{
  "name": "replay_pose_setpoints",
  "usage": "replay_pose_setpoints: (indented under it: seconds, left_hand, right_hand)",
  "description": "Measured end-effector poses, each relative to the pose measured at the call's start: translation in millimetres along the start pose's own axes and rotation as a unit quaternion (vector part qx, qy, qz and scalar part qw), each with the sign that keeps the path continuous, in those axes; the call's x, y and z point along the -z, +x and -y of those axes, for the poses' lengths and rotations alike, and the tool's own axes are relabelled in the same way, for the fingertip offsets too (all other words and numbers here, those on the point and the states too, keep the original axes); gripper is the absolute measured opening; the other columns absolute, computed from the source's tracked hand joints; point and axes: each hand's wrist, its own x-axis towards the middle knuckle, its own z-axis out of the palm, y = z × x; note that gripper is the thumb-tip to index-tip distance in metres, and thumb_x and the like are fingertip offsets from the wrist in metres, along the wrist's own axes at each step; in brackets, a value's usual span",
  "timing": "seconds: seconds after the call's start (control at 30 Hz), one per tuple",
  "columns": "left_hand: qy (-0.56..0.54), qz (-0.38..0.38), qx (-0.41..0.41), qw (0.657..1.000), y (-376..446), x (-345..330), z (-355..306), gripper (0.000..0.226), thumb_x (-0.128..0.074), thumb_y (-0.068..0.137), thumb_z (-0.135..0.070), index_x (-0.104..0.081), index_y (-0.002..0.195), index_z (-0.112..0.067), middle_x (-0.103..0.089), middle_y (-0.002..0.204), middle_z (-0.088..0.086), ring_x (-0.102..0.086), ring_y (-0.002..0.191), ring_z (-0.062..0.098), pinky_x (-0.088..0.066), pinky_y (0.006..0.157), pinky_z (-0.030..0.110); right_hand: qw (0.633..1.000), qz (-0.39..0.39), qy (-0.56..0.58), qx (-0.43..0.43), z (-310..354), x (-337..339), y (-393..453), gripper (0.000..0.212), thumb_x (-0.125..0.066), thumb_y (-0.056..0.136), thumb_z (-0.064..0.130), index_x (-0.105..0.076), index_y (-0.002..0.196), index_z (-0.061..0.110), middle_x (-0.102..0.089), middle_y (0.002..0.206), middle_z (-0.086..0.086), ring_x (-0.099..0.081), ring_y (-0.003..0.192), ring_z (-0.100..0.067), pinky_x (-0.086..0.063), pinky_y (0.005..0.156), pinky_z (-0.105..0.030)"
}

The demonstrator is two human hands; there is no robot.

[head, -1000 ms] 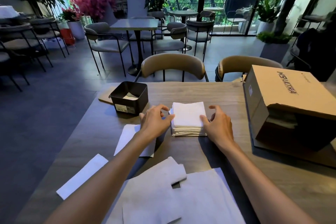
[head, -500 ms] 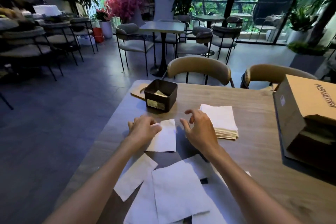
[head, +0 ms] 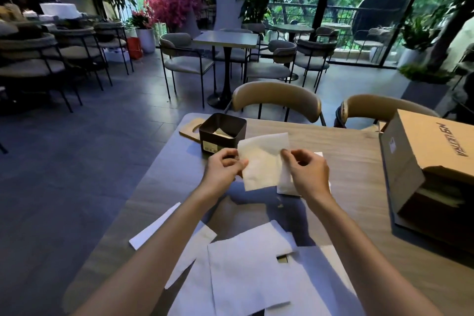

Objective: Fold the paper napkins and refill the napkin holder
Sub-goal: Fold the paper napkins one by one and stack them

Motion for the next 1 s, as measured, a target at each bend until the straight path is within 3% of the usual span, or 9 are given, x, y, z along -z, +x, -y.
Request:
replay_pose_setpoints:
  seconds: [0.1,0.2,0.27,0.37,0.43,0.53,0.6,0.83,1.0]
  left_hand:
    - [0.033,-0.029,-0.019,0.999,19,-34,-3,0.024,-0.073,0.090,-0.016,-0.067,0.112,-0.010,-0.070,0.094,0.002,-0.068,0.086,0.010,-0.053,0.066,0.017]
    - [0.084,-0.047,-0.011,0.995,44,-64,-4,0.019,-0.075,0.088,-0.022,-0.073,0.105,-0.013,-0.071,0.088,0.000,-0.066,0.080,0.014,-0.053,0.068,0.023]
    - [0.133,-0.050,-0.021,0.990,57,-79,-1,0.016,-0.076,0.087,-0.027,-0.076,0.100,-0.018,-0.069,0.082,-0.007,-0.065,0.076,0.004,-0.052,0.069,0.018]
    - [0.210,-0.058,-0.048,0.975,66,-95,2,0.008,-0.075,0.086,-0.034,-0.077,0.091,-0.028,-0.061,0.067,-0.021,-0.059,0.064,-0.015,-0.039,0.053,0.001]
    - [0.247,-0.048,-0.058,0.966,68,-101,8,0.010,-0.072,0.088,-0.035,-0.076,0.094,-0.028,-0.060,0.068,-0.020,-0.058,0.063,-0.009,-0.037,0.053,0.004]
    - [0.289,-0.023,-0.081,0.954,64,-107,17,0.018,-0.070,0.091,-0.031,-0.075,0.105,-0.021,-0.066,0.081,-0.008,-0.063,0.077,0.008,-0.047,0.070,0.021]
    - [0.310,-0.019,-0.106,0.945,60,-109,21,0.021,-0.068,0.092,-0.030,-0.074,0.108,-0.018,-0.066,0.084,-0.005,-0.064,0.082,0.015,-0.048,0.072,0.027]
    - [0.297,-0.026,-0.137,0.945,58,-110,17,0.032,-0.070,0.091,-0.031,-0.061,0.121,-0.027,-0.061,0.063,-0.009,-0.059,0.063,0.000,-0.036,0.052,0.007]
    - [0.351,0.062,-0.090,0.930,57,-111,17,0.046,-0.064,0.094,-0.035,-0.043,0.134,-0.027,-0.067,0.092,0.008,-0.063,0.087,0.025,-0.054,0.079,0.042]
  right_hand:
    - [0.999,-0.032,-0.029,-0.015,-14,20,16,0.010,-0.075,0.090,0.031,-0.074,0.090,0.022,-0.073,0.084,0.005,-0.067,0.079,-0.010,-0.052,0.072,-0.024]
    - [0.995,-0.060,-0.076,-0.010,-26,36,29,0.012,-0.076,0.089,0.034,-0.070,0.093,0.024,-0.069,0.082,0.012,-0.065,0.080,-0.004,-0.051,0.070,-0.023]
    - [0.992,-0.072,-0.098,-0.013,-36,43,38,0.015,-0.076,0.088,0.034,-0.069,0.092,0.022,-0.068,0.080,0.012,-0.064,0.078,-0.003,-0.053,0.071,-0.026]
    - [0.988,-0.076,-0.131,-0.024,-50,50,47,0.017,-0.076,0.087,0.034,-0.068,0.089,0.019,-0.067,0.077,0.010,-0.065,0.076,-0.010,-0.053,0.071,-0.030]
    - [0.986,-0.074,-0.149,-0.024,-58,53,49,0.016,-0.076,0.085,0.033,-0.068,0.087,0.019,-0.067,0.076,0.009,-0.066,0.075,-0.014,-0.053,0.071,-0.031]
    - [0.982,-0.063,-0.176,-0.017,-69,56,49,0.016,-0.077,0.085,0.032,-0.067,0.086,0.019,-0.067,0.075,0.006,-0.066,0.076,-0.019,-0.053,0.072,-0.033]
    - [0.981,-0.055,-0.188,-0.011,-74,57,47,0.016,-0.076,0.086,0.031,-0.067,0.087,0.019,-0.066,0.075,0.006,-0.066,0.077,-0.020,-0.053,0.072,-0.035]
    - [0.978,-0.066,-0.197,0.008,-76,56,42,0.016,-0.074,0.088,0.028,-0.065,0.097,0.019,-0.066,0.080,0.005,-0.065,0.079,-0.019,-0.050,0.070,-0.032]
    - [0.965,-0.040,-0.259,0.006,-74,53,37,0.022,-0.071,0.091,0.028,-0.062,0.107,0.017,-0.062,0.100,-0.004,-0.061,0.095,-0.025,-0.052,0.087,-0.047]
